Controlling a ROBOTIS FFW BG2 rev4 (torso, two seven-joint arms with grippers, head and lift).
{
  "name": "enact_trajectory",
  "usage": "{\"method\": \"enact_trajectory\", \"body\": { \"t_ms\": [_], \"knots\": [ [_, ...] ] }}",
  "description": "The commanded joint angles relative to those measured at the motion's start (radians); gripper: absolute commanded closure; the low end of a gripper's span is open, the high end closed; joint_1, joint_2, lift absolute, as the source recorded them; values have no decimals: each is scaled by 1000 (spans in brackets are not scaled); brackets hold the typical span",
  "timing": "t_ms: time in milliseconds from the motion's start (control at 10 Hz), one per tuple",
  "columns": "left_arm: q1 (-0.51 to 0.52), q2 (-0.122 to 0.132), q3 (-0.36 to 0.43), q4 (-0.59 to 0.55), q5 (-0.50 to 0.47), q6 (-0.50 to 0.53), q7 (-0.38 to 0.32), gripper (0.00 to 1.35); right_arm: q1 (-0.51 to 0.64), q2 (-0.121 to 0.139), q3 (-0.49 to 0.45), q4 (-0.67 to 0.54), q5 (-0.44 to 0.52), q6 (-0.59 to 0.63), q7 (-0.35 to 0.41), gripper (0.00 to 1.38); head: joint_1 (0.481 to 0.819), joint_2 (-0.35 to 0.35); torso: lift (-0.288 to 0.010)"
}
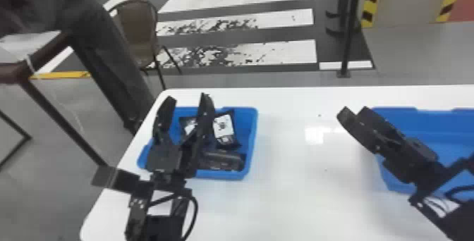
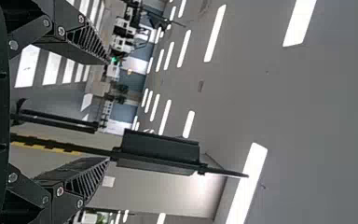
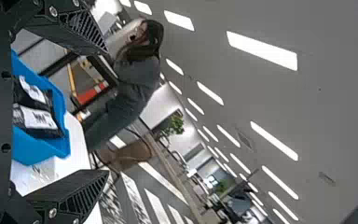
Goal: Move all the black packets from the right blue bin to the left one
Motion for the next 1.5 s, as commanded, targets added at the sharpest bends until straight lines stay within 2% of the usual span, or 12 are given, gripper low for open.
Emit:
{"method": "enact_trajectory", "body": {
  "t_ms": [0, 300, 500, 600, 800, 900, 1100, 1200, 1300, 1400],
  "knots": [
    [103, -14, 1, -89, -32, -46, 30, 329, 87, 18, -106, -73, 100, -60, -16, 121, 695, 225, -140],
    [289, -47, 93, -280, -98, 131, 47, 329, 301, 57, -234, -289, 267, -145, -132, 124, 695, 122, -140],
    [383, -52, 138, -379, -134, 259, 39, 331, 456, 78, -272, -434, 361, -175, -209, 125, 695, 104, -140],
    [424, -66, 168, -433, -188, 300, 41, 323, 532, 96, -300, -498, 399, -187, -238, 125, 695, 96, -140],
    [478, -100, 212, -477, -192, 330, 41, 291, 640, 135, -350, -589, 483, -195, -255, 125, 695, 88, -140],
    [513, -100, 216, -536, -202, 359, 41, 291, 701, 149, -372, -648, 533, -195, -258, 125, 695, 92, -140],
    [584, -92, 216, -590, -190, 352, 41, 285, 782, 156, -394, -717, 543, -192, -298, 125, 695, 79, -140],
    [584, -100, 234, -587, -186, 364, 44, 286, 777, 158, -394, -707, 551, -192, -306, 127, 695, 65, -140],
    [572, -100, 268, -582, -222, 362, 45, 288, 762, 161, -392, -692, 565, -195, -304, 127, 695, 63, -140],
    [572, -100, 272, -570, -216, 335, 45, 289, 753, 161, -392, -680, 565, -192, -304, 127, 695, 75, -140]
  ]
}}
